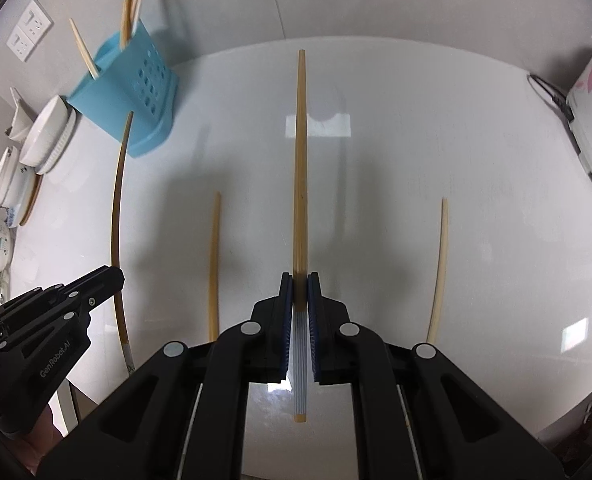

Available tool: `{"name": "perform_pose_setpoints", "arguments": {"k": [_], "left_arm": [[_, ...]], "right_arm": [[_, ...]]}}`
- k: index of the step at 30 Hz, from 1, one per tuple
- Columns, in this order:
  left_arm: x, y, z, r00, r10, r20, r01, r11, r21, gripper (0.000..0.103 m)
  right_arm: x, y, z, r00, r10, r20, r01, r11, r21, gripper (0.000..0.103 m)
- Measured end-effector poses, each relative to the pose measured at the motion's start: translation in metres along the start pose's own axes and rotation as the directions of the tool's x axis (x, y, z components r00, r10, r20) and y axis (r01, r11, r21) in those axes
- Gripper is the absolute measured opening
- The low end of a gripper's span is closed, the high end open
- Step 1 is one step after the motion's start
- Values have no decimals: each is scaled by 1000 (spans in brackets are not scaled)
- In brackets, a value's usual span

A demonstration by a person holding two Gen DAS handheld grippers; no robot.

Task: Organize utensils
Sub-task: 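Lift both held chopsticks and carry them toward the blue holder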

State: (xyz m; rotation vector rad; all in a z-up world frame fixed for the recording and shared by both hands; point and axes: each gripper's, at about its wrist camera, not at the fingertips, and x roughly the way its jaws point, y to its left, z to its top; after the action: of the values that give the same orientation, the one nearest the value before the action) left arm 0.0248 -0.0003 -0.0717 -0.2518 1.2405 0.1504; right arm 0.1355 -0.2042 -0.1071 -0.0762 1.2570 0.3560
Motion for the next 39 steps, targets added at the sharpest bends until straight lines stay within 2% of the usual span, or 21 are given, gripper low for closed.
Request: {"name": "perform_pose_setpoints", "arguments": {"k": [5,23,39], "left_arm": [[-9,-11,11,999,0,48,1,1000,-15,6],[-36,2,52,986,4,165,2,999,-37,6],[-59,29,86,962,22,273,2,996,-85,6]], "right_arm": [[-12,4,15,998,28,56,-27,1000,-8,7],[-39,20,64,976,81,203,-70,996,-61,7],[-62,47,100,939,112,325,-69,988,-139,7]]}}
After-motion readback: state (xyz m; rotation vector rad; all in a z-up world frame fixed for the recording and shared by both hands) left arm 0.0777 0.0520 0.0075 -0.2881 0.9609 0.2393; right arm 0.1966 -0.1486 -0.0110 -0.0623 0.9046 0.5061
